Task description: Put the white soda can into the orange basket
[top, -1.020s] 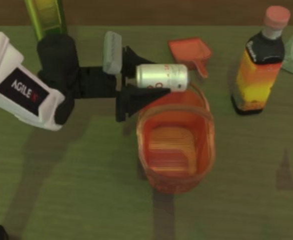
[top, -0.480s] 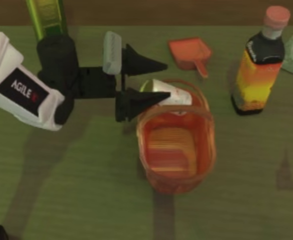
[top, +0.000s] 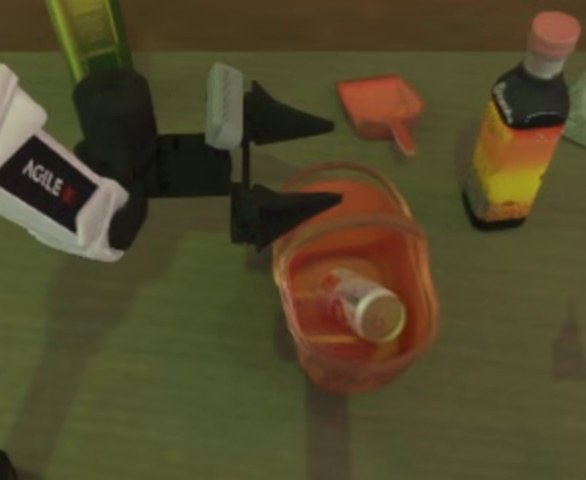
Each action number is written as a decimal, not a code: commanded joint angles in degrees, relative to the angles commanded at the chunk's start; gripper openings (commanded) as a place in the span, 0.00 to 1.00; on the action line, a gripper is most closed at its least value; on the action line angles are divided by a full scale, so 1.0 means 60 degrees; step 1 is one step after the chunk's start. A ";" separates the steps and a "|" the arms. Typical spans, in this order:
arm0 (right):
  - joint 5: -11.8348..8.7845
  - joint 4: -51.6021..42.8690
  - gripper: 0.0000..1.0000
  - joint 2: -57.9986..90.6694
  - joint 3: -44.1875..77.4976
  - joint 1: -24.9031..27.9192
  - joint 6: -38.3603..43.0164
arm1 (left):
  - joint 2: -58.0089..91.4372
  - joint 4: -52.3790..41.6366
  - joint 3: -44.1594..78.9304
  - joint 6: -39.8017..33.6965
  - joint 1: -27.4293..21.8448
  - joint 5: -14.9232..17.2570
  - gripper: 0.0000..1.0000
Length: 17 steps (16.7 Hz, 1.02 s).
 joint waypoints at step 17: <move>-0.0146 -0.5916 1.00 0.8931 0.8662 0.2979 -0.4227 | -0.9360 -0.4100 -0.3288 -0.1499 0.1757 -0.5094 1.00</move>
